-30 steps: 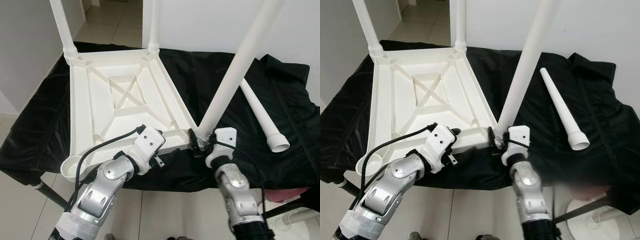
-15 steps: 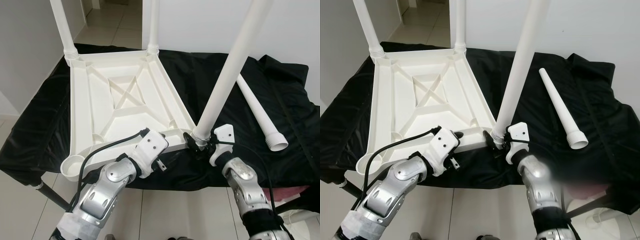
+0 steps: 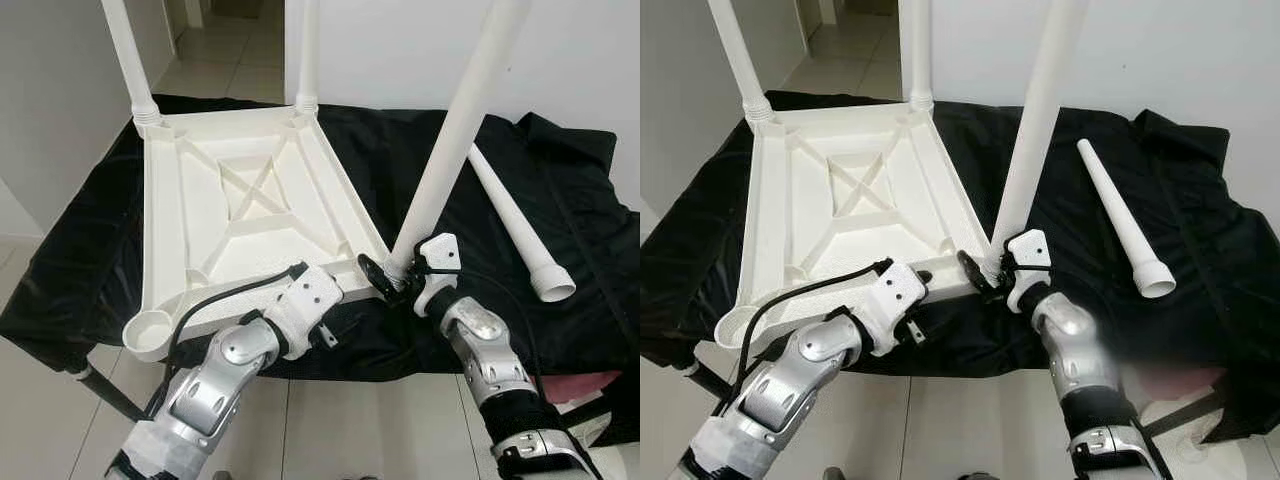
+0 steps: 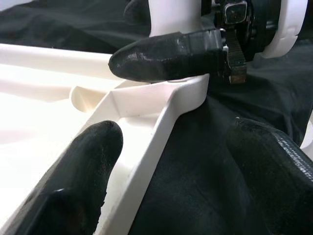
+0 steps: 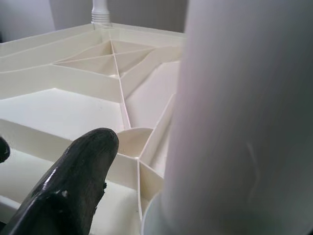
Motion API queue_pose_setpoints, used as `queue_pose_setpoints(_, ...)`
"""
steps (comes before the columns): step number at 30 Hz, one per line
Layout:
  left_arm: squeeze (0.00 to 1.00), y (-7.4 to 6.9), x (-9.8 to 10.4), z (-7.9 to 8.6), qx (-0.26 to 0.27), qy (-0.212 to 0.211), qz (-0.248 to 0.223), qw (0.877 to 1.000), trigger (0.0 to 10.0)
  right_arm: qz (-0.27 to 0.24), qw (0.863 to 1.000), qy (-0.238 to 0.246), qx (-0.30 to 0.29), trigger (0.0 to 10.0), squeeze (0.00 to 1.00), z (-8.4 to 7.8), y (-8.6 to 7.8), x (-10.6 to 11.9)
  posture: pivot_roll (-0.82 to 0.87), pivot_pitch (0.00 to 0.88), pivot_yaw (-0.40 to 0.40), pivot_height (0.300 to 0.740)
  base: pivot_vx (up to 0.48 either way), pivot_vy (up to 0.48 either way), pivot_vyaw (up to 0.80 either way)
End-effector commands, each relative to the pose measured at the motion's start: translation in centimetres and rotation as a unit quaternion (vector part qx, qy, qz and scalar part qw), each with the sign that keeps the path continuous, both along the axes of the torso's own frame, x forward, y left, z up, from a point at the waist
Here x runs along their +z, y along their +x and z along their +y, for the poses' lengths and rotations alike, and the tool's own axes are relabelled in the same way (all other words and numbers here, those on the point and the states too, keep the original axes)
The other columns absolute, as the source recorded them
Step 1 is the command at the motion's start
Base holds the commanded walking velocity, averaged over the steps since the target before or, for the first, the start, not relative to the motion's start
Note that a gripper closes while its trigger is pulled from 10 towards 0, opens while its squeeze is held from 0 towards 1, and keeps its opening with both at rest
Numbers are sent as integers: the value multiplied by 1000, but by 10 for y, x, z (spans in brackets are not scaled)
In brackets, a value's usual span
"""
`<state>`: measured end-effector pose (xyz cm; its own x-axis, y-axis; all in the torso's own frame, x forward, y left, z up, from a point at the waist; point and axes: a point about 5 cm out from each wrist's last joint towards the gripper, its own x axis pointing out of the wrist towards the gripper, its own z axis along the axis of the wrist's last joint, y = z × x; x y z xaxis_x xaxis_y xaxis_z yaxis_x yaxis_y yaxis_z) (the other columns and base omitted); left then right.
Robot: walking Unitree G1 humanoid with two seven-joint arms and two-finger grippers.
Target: Building children table
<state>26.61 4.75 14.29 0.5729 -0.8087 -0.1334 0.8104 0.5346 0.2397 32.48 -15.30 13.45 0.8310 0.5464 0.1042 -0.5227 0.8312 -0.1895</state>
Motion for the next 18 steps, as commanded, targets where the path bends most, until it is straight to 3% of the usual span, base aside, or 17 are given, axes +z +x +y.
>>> queue_pose_setpoints(1, 0, -1, -3, -2, -20, 6, 5, 1000, 10000, 1, 1000, -5, 8, 10000, 0, 1, 1, -1, 2, 9, -17, 740, 0, 0, 0)
queue_pose_setpoints(2, 0, -1, -3, -2, -21, 5, 5, 1000, 10000, -1, 1000, -4, 6, 6000, 0, -1, 2, 0, -2, 7, -15, 740, 0, 0, 0)
queue_pose_setpoints(3, 0, -1, -3, -2, -21, 5, 5, 1000, 10000, -1, 1000, -4, 6, 6000, 0, -1, 2, 0, -2, 7, -15, 740, 0, 0, 0)
queue_pose_setpoints(4, 0, -1, -2, -3, -22, 4, 5, 1000, 10000, -5, 1000, -2, 3, 2314, 0, -4, 2, 2, -4, 7, -15, 740, 0, 0, 0)
queue_pose_setpoints(6, 0, -1, -2, -3, -23, 3, 5, 1000, 10000, -6, 1000, 1, 0, 2078, 0, -6, 3, 3, -6, 9, -14, 740, 0, 0, 0)
queue_pose_setpoints(7, 0, -1, -2, -3, -24, 3, 4, 1000, 10000, -6, 1000, -1, -1, 0, 0, -8, 3, 3, -6, 10, -18, 740, 0, 0, 0)
queue_pose_setpoints(15, 0, -2, -3, -2, -21, 0, 8, 1000, 10000, 16, 999, 15, -37, 0, 0, -20, -5, -10, -4, 18, -17, 740, 0, 0, 0)
queue_pose_setpoints(16, 0, -2, -3, -2, -21, 0, 9, 1000, 10000, 18, 999, 18, -45, 2549, 0, -21, -5, -11, -4, 18, -17, 740, 0, 0, 0)
queue_pose_setpoints(17, 0, -2, -4, -2, -20, 1, 10, 1000, 10000, 22, 998, 29, -55, 10000, 0, -21, -6, -12, -4, 20, -17, 740, 0, 0, 0)
queue_pose_setpoints(18, 0, -3, -4, -2, -20, 1, 11, 1000, 10000, 25, 997, 36, -61, 10000, 0, -21, -6, -13, -4, 20, -17, 740, 0, 0, 0)
